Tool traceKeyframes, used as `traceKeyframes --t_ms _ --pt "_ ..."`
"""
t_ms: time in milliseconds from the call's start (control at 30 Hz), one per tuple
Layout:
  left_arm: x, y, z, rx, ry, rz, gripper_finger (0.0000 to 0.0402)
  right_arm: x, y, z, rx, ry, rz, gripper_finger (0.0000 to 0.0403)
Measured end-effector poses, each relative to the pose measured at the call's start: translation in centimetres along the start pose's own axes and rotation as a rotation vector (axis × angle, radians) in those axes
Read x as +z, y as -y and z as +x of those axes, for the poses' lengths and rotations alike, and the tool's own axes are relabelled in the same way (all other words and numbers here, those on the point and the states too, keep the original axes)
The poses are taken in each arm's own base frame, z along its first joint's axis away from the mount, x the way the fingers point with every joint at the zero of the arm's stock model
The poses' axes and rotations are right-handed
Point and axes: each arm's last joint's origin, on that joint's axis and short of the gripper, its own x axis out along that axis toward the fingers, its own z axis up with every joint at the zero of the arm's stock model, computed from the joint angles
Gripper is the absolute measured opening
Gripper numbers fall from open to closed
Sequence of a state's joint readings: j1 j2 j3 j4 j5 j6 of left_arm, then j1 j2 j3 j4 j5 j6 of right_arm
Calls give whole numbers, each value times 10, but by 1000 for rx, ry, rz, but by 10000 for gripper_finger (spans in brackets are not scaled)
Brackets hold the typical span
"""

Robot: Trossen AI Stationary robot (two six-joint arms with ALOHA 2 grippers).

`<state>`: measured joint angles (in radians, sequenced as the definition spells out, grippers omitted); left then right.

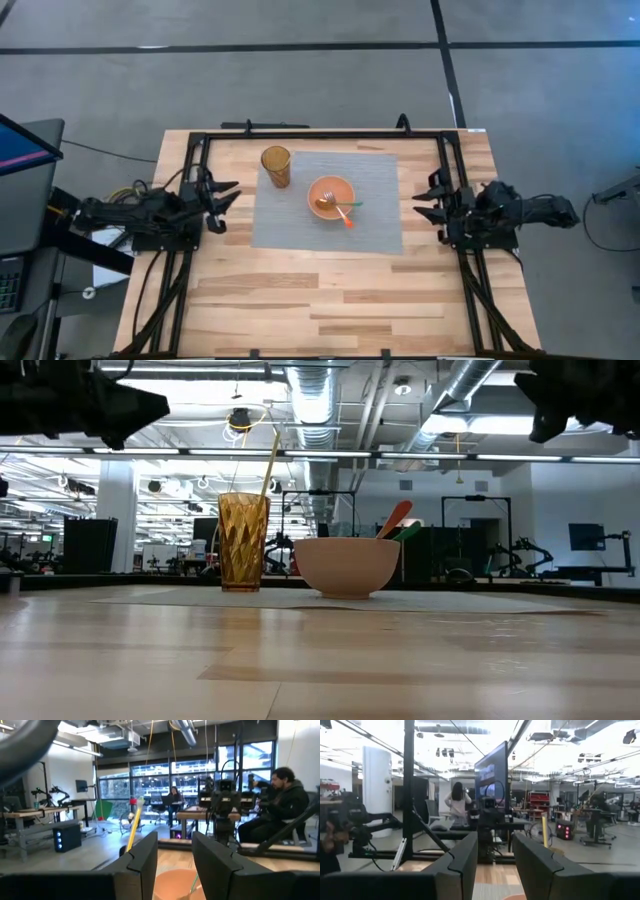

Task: Pick & Place Utensil
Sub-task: Return to Home Position

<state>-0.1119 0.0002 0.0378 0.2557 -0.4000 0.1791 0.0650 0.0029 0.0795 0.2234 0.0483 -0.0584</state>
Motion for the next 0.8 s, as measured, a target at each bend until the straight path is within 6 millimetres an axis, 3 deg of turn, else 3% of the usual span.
traceKeyframes --t_ms 167,533,800 --pt "-10 1 0 8 -19 7 123 -9 0 0 -6 -12 -2 118" --pt "-12 1 0 -1 -36 17 123 -24 -1 -1 -1 -65 -4 118" --pt "-24 3 -1 -33 -153 74 123 -30 -2 -1 13 -133 6 118"
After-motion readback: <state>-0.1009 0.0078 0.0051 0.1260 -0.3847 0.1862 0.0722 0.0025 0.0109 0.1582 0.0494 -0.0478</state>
